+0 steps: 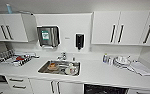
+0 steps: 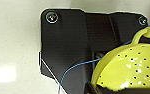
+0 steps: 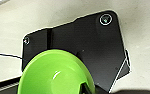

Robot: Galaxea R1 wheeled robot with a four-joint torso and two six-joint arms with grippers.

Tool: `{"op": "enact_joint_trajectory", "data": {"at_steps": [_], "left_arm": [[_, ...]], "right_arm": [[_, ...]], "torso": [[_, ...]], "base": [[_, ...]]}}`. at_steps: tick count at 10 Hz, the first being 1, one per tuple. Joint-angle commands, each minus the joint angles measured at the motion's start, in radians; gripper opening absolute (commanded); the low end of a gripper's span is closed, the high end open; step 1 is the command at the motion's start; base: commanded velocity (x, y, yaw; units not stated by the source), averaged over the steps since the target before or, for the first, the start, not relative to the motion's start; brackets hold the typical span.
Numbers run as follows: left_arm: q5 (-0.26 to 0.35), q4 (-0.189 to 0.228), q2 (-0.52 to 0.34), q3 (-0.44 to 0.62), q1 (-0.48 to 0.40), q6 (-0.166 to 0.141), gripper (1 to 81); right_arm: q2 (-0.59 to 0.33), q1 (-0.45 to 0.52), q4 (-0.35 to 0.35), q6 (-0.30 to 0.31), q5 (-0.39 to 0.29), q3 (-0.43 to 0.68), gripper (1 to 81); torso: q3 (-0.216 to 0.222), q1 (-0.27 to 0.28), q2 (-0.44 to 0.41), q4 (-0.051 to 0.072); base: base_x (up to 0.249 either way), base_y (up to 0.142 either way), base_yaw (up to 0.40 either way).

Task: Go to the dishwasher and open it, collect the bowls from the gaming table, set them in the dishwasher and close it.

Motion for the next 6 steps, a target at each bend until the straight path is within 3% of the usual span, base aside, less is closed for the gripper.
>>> {"op": "enact_joint_trajectory", "data": {"at_steps": [1,6], "left_arm": [[0.054,0.01,-0.008,-0.001,-0.046,0.003,1.0],[0.054,0.008,-0.009,0.001,-0.045,0.003,1.0]], "right_arm": [[-0.019,0.048,-0.009,-0.003,-0.06,0.007,1.0],[-0.018,0.048,-0.009,-0.003,-0.06,0.004,1.0]], "torso": [[0.0,0.0,0.0,0.0],[0.0,0.0,0.001,0.0]], "base": [[0.096,0.0,0.0],[0.0,0.0,0.0]]}}
